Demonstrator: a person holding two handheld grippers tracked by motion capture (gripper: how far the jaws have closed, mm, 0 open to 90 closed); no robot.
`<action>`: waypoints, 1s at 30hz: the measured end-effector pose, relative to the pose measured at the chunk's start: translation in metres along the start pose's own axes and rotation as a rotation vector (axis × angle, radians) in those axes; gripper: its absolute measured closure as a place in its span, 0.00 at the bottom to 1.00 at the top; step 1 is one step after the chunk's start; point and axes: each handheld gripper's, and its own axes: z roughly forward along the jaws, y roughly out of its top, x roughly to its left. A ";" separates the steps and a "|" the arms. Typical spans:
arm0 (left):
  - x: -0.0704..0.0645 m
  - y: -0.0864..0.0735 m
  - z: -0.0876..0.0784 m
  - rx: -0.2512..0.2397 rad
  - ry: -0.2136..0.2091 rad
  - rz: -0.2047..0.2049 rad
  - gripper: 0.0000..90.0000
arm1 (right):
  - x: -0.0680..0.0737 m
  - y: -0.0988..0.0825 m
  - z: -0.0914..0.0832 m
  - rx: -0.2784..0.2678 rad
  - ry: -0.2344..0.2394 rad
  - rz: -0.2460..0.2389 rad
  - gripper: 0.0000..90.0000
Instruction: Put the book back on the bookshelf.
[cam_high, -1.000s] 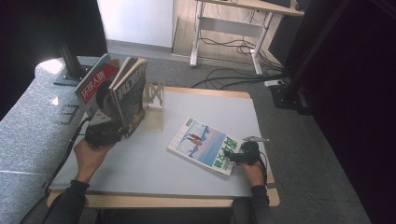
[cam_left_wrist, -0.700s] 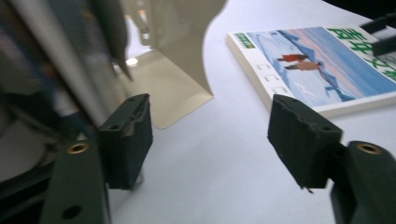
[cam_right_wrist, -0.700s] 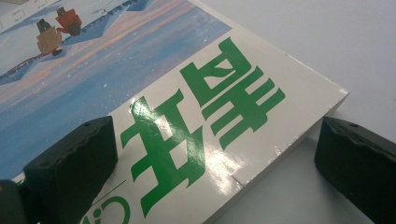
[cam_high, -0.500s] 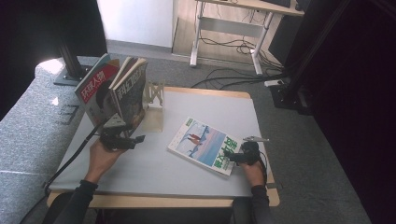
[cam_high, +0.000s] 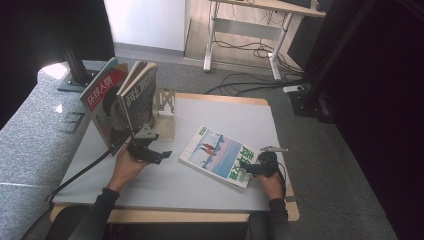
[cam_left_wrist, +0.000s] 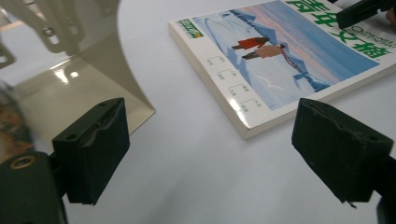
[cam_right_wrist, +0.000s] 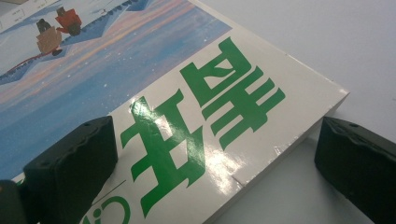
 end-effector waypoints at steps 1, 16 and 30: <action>-0.001 0.000 0.003 0.007 -0.004 0.007 0.10 | 0.000 0.000 0.000 0.000 0.000 0.000 0.00; -0.014 0.000 0.053 0.107 -0.074 0.065 0.06 | 0.004 -0.001 -0.002 -0.007 -0.020 -0.011 0.00; -0.020 0.003 0.091 0.162 -0.164 0.056 0.12 | 0.014 -0.001 -0.004 0.002 -0.036 -0.050 0.00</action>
